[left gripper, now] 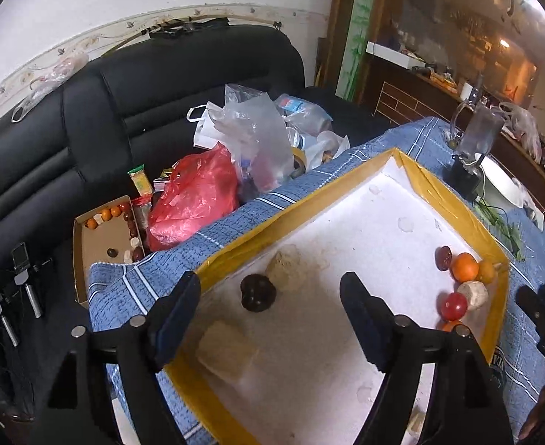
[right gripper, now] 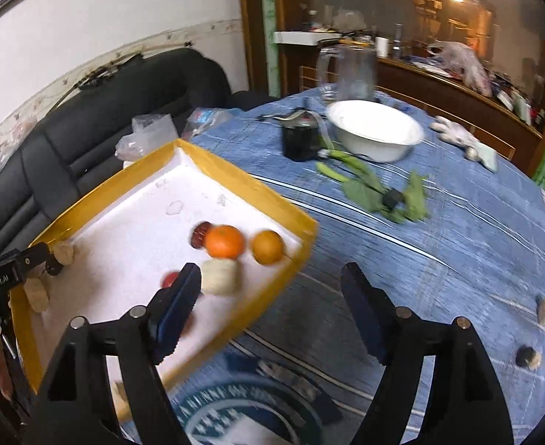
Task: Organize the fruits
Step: 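Open the right gripper to drop the orange while the left drops the brown ball, then grasp a small beige piece with the right gripper while the left grasps a dark brown ball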
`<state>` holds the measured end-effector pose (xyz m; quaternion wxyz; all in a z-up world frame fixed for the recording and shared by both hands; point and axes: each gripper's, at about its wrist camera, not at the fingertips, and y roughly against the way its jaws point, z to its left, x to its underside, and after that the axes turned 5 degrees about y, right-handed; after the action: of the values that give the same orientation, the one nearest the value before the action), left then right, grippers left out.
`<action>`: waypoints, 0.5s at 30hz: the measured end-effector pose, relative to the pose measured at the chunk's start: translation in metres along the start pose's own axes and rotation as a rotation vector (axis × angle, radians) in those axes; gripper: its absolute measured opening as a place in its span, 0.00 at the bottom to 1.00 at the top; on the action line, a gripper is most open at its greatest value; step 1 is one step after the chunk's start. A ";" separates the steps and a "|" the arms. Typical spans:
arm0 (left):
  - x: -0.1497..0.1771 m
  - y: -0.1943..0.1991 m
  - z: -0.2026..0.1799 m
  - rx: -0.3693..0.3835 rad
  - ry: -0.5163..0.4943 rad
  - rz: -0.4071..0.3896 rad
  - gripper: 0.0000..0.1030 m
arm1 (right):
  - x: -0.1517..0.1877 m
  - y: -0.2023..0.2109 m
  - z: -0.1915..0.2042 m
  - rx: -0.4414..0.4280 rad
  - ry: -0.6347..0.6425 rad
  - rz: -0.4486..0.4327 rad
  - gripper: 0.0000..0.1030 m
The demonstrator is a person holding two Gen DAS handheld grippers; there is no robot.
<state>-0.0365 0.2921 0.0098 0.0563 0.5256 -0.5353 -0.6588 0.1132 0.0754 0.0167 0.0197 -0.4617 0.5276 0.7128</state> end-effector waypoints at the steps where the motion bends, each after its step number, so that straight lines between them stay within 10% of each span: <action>1: 0.001 0.002 -0.002 -0.003 -0.004 0.005 0.76 | 0.006 0.004 -0.006 0.004 -0.009 -0.002 0.77; 15: 0.050 0.045 -0.109 0.234 -0.212 -0.022 0.78 | 0.153 0.094 -0.174 0.255 -0.323 0.038 0.86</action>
<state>0.0014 0.1714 0.0264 -0.0695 0.4620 -0.6054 -0.6444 0.0876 -0.1709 -0.0212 0.1488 -0.3251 0.6121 0.7053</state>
